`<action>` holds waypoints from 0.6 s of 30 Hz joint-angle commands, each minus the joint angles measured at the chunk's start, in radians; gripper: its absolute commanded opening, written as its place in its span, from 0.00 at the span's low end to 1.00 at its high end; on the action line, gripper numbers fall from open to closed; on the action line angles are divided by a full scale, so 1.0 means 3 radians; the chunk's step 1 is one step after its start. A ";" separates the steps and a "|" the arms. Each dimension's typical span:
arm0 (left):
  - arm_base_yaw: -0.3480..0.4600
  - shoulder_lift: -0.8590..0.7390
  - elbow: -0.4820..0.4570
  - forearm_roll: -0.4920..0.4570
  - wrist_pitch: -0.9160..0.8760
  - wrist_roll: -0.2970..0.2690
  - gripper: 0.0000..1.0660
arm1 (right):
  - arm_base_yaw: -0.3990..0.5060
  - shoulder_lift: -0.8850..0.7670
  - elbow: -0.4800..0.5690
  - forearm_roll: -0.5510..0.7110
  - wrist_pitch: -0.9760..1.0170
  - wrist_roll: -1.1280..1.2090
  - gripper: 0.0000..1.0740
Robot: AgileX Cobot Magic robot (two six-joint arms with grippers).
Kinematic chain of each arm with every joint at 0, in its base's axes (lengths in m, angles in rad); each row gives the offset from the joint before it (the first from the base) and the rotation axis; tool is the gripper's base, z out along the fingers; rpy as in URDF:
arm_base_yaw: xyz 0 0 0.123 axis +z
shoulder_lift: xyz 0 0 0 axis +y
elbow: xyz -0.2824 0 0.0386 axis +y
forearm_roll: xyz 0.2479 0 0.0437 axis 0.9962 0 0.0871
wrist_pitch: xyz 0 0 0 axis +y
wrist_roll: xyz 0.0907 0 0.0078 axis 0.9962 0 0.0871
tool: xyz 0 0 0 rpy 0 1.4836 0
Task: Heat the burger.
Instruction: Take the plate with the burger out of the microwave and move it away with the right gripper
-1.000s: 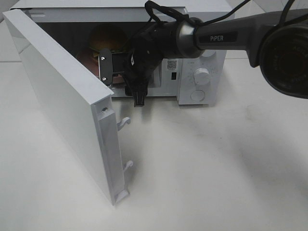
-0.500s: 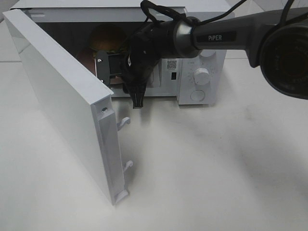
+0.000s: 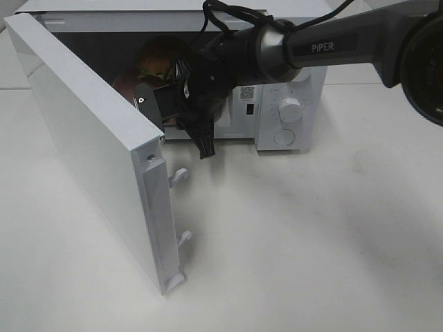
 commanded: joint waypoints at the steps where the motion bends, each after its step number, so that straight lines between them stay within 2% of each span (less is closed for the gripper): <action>1: 0.0007 -0.0013 0.0007 0.0007 -0.0047 -0.0010 0.93 | 0.0023 -0.0130 0.0027 0.0030 -0.0010 -0.0020 0.00; 7: 0.0007 -0.0013 0.0007 0.0007 -0.0047 -0.0010 0.93 | 0.0023 -0.0233 0.0163 0.0033 -0.0033 -0.0107 0.00; 11: 0.0007 -0.0013 0.0007 0.0007 -0.0047 -0.0010 0.93 | 0.0023 -0.0387 0.0400 0.0027 -0.0053 -0.0393 0.00; 18: 0.0007 -0.0013 0.0007 0.0007 -0.0047 -0.0010 0.93 | 0.0023 -0.0563 0.0620 0.0317 -0.0070 -0.0913 0.00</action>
